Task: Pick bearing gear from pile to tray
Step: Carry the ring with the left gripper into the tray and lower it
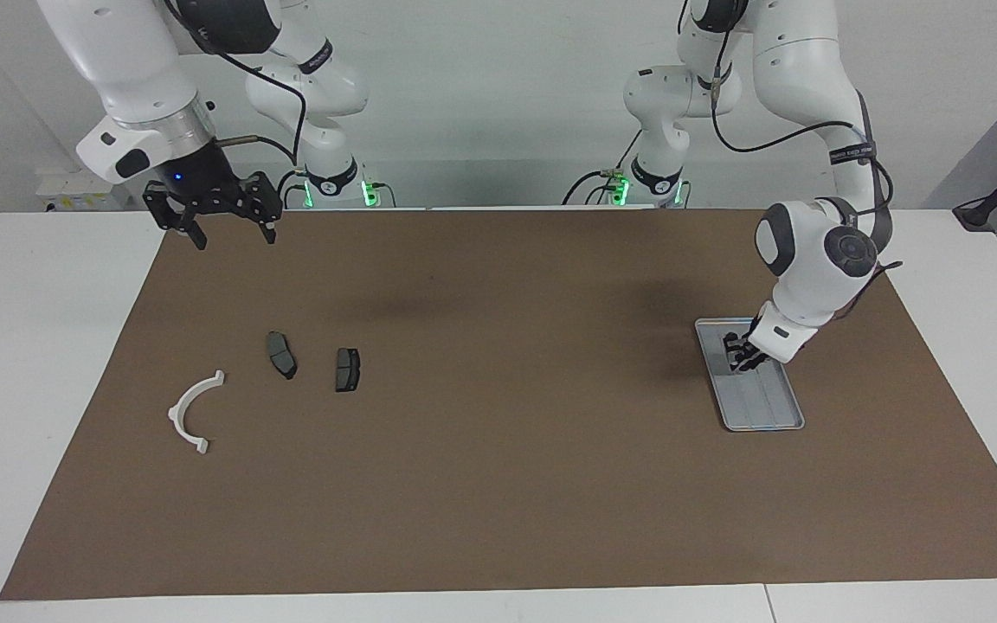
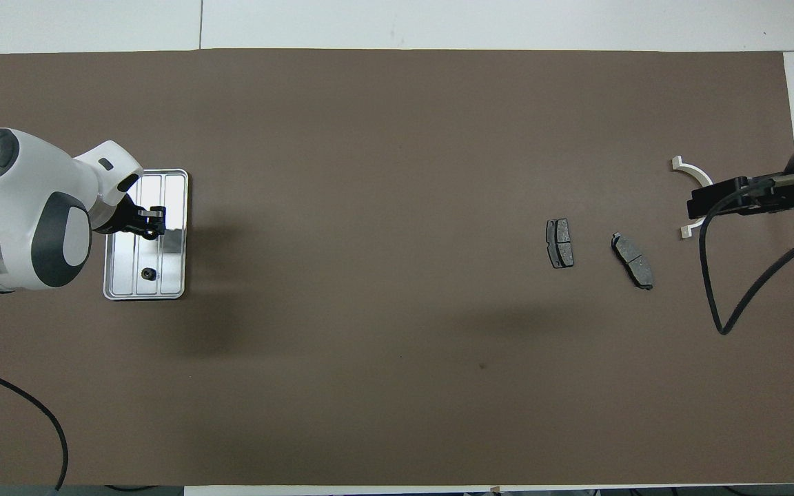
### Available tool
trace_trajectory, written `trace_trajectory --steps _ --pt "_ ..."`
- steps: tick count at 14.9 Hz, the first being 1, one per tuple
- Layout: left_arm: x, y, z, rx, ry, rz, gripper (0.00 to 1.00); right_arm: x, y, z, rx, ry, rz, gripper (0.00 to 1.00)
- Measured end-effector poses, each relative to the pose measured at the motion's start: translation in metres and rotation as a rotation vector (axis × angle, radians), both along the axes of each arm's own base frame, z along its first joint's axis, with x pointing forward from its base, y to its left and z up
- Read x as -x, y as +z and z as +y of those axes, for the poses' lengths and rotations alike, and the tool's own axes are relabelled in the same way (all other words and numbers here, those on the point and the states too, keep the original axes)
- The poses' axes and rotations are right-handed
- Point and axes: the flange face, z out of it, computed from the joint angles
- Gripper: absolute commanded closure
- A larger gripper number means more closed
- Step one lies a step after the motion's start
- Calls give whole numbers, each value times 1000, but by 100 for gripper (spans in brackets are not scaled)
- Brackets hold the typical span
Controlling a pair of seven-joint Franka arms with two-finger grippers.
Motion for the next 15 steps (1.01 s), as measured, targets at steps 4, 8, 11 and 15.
trace_trajectory --steps 4,8,11,15 --pt "-5 -3 8 2 -37 -23 98 0 0 -9 0 -16 0 0" --pt "-8 -6 23 2 -43 -42 97 0 -1 -13 0 -23 2 0" --pt "-10 -11 22 2 -44 -52 97 0 -1 -15 13 -24 2 0" --pt "-12 -15 22 2 -44 -64 97 0 -1 -16 36 -22 1 0"
